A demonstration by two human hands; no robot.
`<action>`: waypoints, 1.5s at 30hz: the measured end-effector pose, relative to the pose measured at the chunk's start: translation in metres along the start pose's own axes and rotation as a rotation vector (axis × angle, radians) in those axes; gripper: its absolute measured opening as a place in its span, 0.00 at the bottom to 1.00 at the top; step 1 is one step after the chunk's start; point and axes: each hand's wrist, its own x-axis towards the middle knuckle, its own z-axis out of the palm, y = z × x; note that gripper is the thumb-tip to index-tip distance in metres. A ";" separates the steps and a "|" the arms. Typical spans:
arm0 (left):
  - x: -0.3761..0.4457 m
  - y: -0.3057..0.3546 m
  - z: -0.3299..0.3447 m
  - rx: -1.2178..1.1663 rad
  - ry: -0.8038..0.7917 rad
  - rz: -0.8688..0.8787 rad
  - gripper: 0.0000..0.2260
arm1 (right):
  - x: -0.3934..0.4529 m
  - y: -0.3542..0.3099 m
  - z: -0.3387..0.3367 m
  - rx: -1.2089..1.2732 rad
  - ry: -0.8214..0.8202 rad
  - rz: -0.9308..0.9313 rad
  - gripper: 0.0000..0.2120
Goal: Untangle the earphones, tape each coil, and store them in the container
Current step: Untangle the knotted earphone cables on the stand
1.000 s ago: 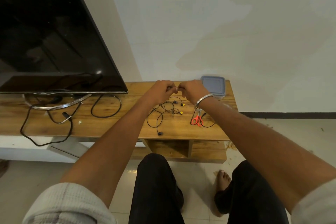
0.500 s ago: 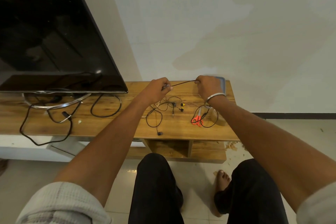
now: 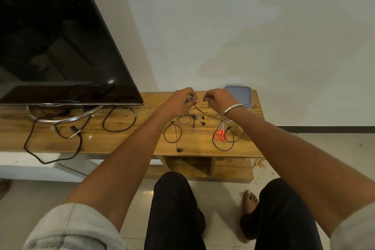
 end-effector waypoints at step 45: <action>-0.008 -0.013 0.012 -0.010 0.012 -0.029 0.07 | -0.002 0.014 0.012 0.013 0.057 0.028 0.12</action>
